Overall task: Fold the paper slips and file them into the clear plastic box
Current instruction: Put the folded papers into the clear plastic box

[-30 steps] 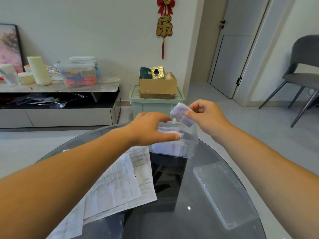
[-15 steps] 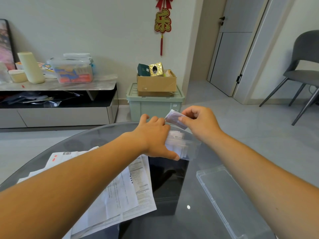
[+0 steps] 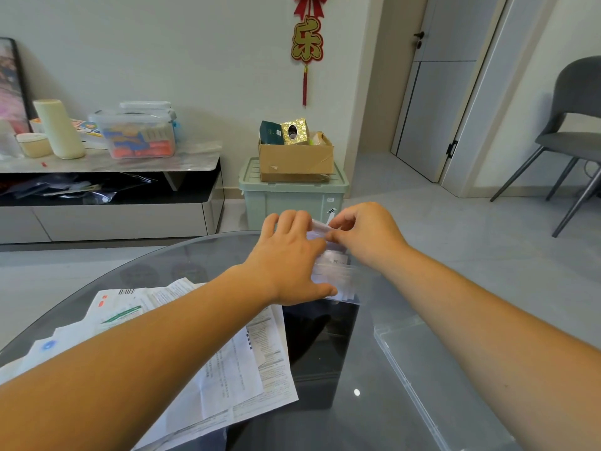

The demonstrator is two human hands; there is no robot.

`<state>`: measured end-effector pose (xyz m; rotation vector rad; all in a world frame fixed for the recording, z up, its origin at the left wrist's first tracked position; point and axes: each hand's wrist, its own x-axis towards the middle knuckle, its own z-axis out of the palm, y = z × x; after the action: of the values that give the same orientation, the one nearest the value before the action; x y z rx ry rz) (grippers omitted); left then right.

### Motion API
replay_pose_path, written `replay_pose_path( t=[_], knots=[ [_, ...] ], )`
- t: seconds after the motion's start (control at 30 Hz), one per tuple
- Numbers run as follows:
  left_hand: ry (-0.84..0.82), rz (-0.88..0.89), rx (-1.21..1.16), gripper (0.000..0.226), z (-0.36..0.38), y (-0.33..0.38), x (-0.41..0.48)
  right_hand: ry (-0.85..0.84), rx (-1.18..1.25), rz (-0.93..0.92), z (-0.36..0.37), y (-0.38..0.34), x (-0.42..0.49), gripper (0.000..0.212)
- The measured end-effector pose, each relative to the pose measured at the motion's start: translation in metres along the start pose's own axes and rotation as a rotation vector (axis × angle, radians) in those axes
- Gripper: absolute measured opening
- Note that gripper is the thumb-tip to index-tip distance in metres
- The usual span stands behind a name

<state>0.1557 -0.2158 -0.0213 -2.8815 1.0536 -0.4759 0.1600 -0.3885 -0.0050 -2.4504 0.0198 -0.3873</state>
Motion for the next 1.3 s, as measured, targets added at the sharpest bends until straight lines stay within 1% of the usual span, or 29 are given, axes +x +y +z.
replay_pose_path(
  t=[0.07, 0.17, 0.23, 0.33, 0.5, 0.57, 0.67, 0.73, 0.87, 0.9, 0.97, 1.03, 1.1, 1.13, 1.2, 1.3],
  knots=[
    [0.025, -0.009, -0.025, 0.075, 0.001, 0.000, -0.002, -0.030, -0.087, -0.015, 0.000, -0.002, 0.001, 0.001],
    [0.012, 0.001, -0.048, 0.081, 0.002, -0.003, -0.004, -0.067, -0.177, -0.059, 0.002, -0.006, 0.000, 0.003],
    [0.007, 0.011, -0.068, 0.081, 0.003, -0.005, -0.004, -0.073, -0.168, -0.083, 0.003, -0.008, 0.000, 0.005],
    [-0.001, 0.013, -0.095, 0.080, 0.005, -0.008, -0.006, -0.074, -0.140, -0.112, 0.004, -0.007, 0.003, 0.020],
    [0.016, -0.003, -0.118, 0.077, 0.005, -0.008, -0.007, -0.102, -0.127, -0.177, 0.003, -0.002, 0.001, 0.014],
    [0.016, -0.014, -0.132, 0.079, 0.004, -0.007, -0.007, -0.120, -0.152, -0.206, 0.001, -0.002, -0.001, 0.017],
    [-0.002, -0.017, -0.108, 0.084, 0.004, -0.007, -0.007, -0.157, -0.268, -0.252, -0.005, -0.005, -0.005, 0.024],
    [-0.020, 0.002, -0.054, 0.081, 0.003, -0.007, -0.005, -0.183, -0.352, -0.286, -0.007, -0.006, -0.008, 0.031],
    [-0.068, -0.009, 0.027, 0.082, 0.002, -0.005, -0.001, -0.217, -0.553, -0.334, -0.005, -0.003, -0.015, 0.034],
    [-0.084, -0.021, 0.039, 0.084, 0.001, -0.005, 0.000, -0.210, -0.560, -0.332, -0.004, 0.000, -0.016, 0.034],
    [-0.122, -0.050, 0.053, 0.088, -0.001, -0.004, 0.001, -0.195, -0.481, -0.306, -0.003, 0.006, -0.019, 0.035],
    [-0.154, -0.073, 0.052, 0.092, -0.003, -0.002, 0.003, -0.197, -0.340, -0.286, -0.003, 0.013, -0.023, 0.045],
    [-0.178, -0.088, 0.037, 0.094, -0.005, -0.002, 0.004, -0.192, -0.259, -0.312, -0.003, 0.017, -0.029, 0.050],
    [-0.185, -0.093, 0.030, 0.095, -0.005, -0.002, 0.004, -0.180, -0.250, -0.338, -0.003, 0.019, -0.033, 0.052],
    [-0.196, -0.095, 0.029, 0.096, -0.005, -0.002, 0.005, -0.156, -0.254, -0.393, -0.003, 0.021, -0.037, 0.061],
    [-0.223, -0.091, 0.050, 0.097, -0.004, -0.002, 0.006, -0.185, -0.345, -0.438, -0.004, 0.023, -0.036, 0.076]
  ],
)
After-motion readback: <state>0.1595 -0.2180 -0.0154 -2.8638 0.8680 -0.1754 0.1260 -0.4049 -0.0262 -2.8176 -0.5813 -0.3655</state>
